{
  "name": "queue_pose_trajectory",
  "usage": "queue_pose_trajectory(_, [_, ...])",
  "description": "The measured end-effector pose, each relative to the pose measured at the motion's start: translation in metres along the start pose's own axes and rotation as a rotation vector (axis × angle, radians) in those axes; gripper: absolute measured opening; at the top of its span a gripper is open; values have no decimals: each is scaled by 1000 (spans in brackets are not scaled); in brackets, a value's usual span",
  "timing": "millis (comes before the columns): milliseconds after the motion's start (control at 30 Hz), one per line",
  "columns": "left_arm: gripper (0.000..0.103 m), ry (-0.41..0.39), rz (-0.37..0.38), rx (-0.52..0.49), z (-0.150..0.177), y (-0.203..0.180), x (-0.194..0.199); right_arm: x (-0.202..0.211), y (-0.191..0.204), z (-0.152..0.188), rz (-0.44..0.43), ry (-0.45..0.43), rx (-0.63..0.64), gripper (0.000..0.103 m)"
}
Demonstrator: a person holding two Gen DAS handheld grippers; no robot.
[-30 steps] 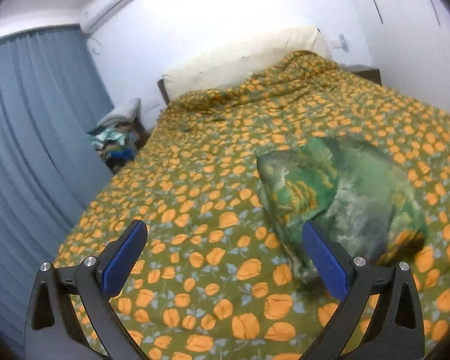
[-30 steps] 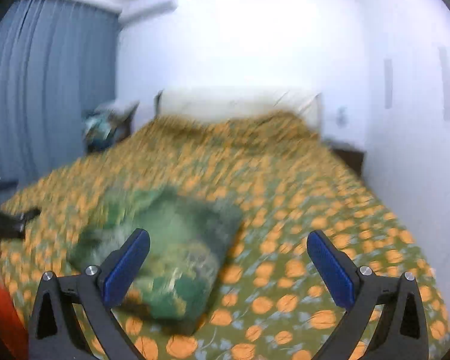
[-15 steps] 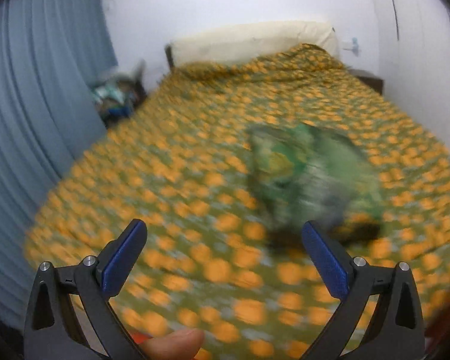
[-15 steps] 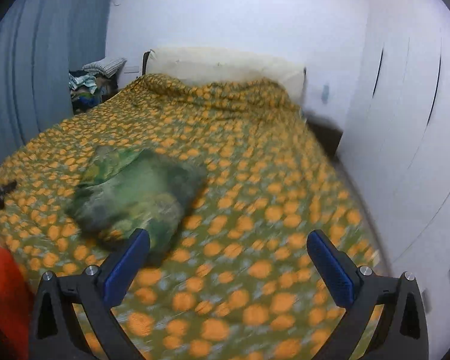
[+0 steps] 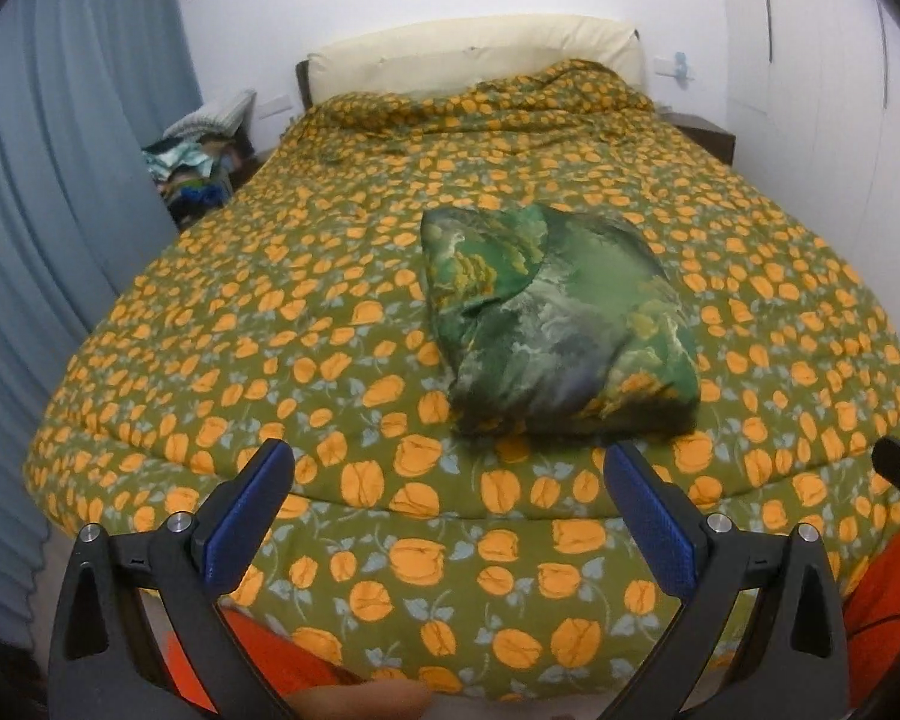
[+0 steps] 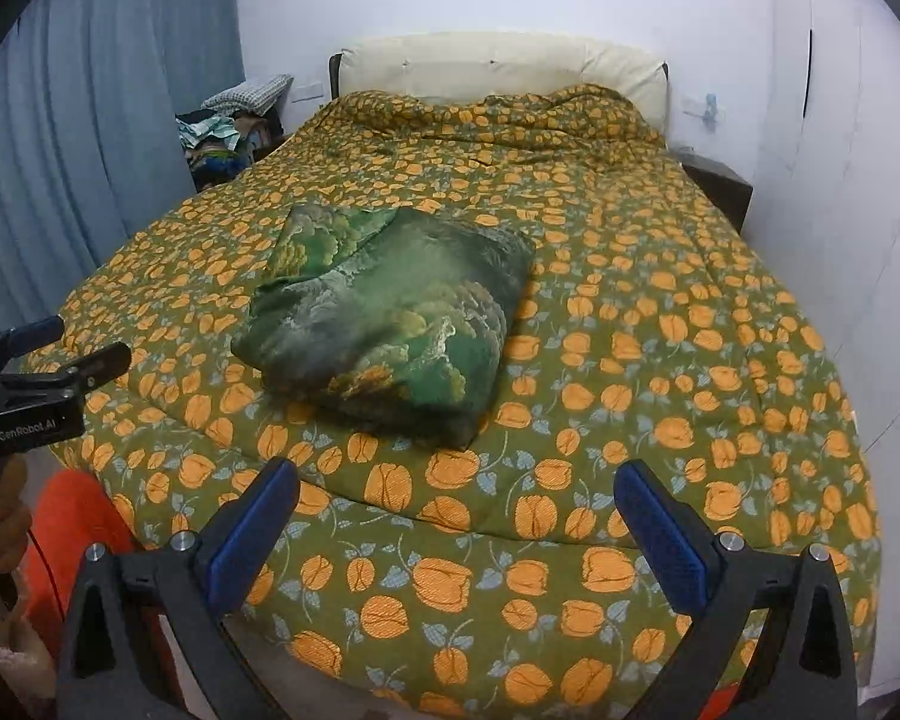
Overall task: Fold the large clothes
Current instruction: 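Release the jacket on the duvet and withdraw both open tools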
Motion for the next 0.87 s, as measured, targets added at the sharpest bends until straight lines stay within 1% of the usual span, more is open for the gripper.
queue_pose_trajectory(200, [103,8,-1,7,2,0,-1,8,-4,-2,16,5,-9,103])
queue_pose_trajectory(500, [103,8,-18,2,4,0,0,5,0,3,15,16,7,103])
queue_pose_trajectory(600, [103,3,4,10,6,0,1,6,2,3,16,15,12,103])
queue_pose_trajectory(667, [103,-7,39,24,7,-1,3,6,3,3,16,14,13,103])
queue_pose_trajectory(733, [103,-13,57,32,7,-2,4,7,3,3,16,13,11,103])
queue_pose_trajectory(767, [103,-20,62,33,6,-2,5,6,3,3,15,14,11,103])
queue_pose_trajectory(867, [103,-45,40,15,4,-3,10,8,4,2,13,10,9,103])
Point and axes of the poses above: each gripper's, at about its wrist camera, not at the fingertips, and x roughly against the way its jaws point, y to its left, z to its underside, the point moved 7 cm from there along -x, roughly the way its jaws point, and after that the axes turned 11 degrees about z, right-handed, at the moved point
